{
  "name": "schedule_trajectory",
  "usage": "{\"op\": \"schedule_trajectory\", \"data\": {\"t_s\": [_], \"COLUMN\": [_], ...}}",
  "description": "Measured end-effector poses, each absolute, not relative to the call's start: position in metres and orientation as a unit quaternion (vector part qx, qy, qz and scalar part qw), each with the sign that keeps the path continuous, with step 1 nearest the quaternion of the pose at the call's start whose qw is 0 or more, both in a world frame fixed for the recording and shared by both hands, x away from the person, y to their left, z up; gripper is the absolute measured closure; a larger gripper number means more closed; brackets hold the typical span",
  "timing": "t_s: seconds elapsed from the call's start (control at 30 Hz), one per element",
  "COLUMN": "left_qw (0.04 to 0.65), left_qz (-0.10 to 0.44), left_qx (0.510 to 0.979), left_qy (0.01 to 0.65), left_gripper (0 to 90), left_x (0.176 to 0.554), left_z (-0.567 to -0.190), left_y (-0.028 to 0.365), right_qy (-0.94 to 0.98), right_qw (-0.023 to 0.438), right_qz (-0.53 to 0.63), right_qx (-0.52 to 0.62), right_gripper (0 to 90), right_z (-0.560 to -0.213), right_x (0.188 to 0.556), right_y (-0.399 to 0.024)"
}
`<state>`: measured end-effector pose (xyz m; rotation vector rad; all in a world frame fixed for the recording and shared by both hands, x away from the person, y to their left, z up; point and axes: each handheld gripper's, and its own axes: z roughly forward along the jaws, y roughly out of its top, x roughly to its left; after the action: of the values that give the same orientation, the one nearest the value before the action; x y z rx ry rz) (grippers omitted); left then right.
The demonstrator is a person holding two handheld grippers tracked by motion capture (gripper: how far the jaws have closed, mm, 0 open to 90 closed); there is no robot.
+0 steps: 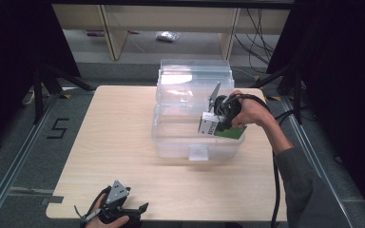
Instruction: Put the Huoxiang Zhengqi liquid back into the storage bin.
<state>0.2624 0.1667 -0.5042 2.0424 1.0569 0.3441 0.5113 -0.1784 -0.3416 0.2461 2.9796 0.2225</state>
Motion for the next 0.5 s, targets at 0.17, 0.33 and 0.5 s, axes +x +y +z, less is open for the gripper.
{"op": "schedule_trajectory", "data": {"t_s": [0.17,0.33,0.5], "left_qw": [0.397,0.397,0.397], "left_qz": [0.135,0.136,0.136], "left_qx": [0.806,0.807,0.806], "left_qy": [0.418,0.416,0.416], "left_gripper": [14.9,14.9,14.9], "left_x": [0.262,0.262,0.263], "left_z": [-0.504,-0.504,-0.504], "left_y": [0.166,0.167,0.167], "right_qy": [0.991,0.993,0.993], "right_qw": [0.071,0.065,0.068], "right_qz": [0.082,0.074,0.076], "right_qx": [0.074,0.071,0.055], "right_gripper": [64.9,64.8,64.7], "right_z": [-0.346,-0.357,-0.362], "right_x": [0.514,0.515,0.518], "right_y": [-0.18,-0.18,-0.181]}}
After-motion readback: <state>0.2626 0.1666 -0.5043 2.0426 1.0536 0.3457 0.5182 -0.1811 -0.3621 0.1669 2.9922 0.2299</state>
